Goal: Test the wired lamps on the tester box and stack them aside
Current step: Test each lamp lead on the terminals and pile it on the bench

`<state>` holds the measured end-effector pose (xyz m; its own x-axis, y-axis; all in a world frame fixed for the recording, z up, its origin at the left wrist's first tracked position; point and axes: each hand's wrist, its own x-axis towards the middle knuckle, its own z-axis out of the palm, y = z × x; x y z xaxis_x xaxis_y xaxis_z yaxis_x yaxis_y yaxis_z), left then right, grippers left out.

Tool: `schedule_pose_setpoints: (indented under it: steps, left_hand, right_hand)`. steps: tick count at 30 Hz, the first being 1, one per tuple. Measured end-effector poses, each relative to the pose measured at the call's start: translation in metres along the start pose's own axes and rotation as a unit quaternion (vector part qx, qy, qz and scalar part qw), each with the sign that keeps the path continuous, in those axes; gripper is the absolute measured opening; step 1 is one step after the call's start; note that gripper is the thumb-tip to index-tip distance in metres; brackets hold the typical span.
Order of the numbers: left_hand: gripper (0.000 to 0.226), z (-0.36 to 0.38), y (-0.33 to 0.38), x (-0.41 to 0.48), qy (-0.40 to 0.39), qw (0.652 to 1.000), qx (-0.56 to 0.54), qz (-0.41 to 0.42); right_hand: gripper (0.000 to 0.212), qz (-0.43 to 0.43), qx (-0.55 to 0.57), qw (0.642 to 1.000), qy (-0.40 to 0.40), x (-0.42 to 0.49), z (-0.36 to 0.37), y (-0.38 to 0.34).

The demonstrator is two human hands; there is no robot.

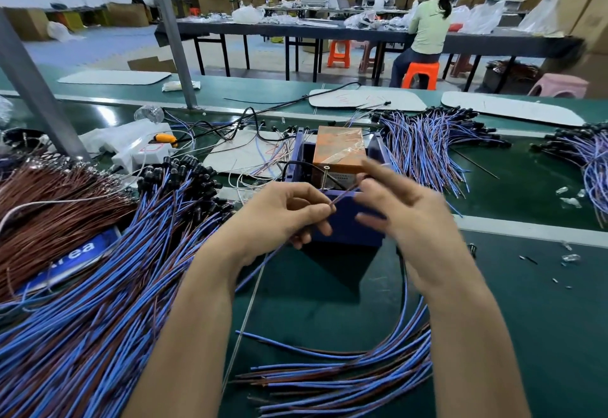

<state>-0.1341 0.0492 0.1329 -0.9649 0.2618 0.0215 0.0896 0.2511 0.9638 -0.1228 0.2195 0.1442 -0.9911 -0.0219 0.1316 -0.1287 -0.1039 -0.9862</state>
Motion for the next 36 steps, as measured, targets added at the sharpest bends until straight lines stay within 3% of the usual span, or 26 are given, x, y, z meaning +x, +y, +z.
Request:
schedule_pose_setpoints:
  steps: [4,8,14,19,21,23,25,28,30,33,36]
  left_hand:
    - [0.014,-0.016,-0.004,-0.006,-0.024,0.999,0.033,-0.019]
    - [0.015,-0.036,-0.009,-0.013,-0.029,0.995,0.077,-0.057]
    - [0.004,-0.045,-0.007,-0.017,0.059,0.998,0.001,-0.028]
    - [0.019,-0.041,0.006,-0.019,0.024,0.989,-0.142,0.017]
    - [0.02,-0.035,0.009,-0.018,0.005,0.988,-0.152,0.028]
    - [0.019,-0.024,0.012,-0.015,0.009,0.988,-0.152,0.034]
    - [0.019,-0.014,0.013,-0.011,0.02,0.987,-0.157,0.033]
    - [0.011,-0.001,0.015,-0.006,0.033,0.983,-0.178,0.03]
    - [0.001,0.005,0.016,-0.004,0.046,0.982,-0.179,0.028]
    - [0.019,0.01,0.011,0.001,0.088,0.985,-0.147,0.021]
    - [0.015,0.015,0.006,0.006,0.099,0.983,-0.157,-0.002]
  right_hand:
    - [0.025,-0.093,0.116,0.951,0.272,0.006,-0.038,-0.003]
    - [0.04,-0.118,-0.013,0.926,0.359,0.011,-0.082,0.011]
    - [0.048,-0.053,-0.284,0.897,0.333,0.013,-0.093,0.028]
    - [0.04,0.107,-0.436,0.883,0.14,0.008,-0.072,0.023]
    - [0.037,0.09,-0.432,0.889,0.123,0.007,-0.061,0.012]
    - [0.029,0.021,-0.371,0.922,0.105,0.002,-0.048,-0.001]
    - [0.022,-0.016,-0.246,0.969,0.003,-0.007,-0.031,-0.013]
    - [0.026,-0.035,-0.159,0.979,-0.126,-0.013,-0.005,-0.013]
    - [0.025,-0.07,-0.179,0.976,-0.102,-0.011,0.007,-0.007]
    - [0.022,-0.078,-0.165,0.983,-0.026,-0.004,0.009,0.002]
    - [0.02,-0.049,-0.147,0.987,0.035,0.003,0.0,0.011]
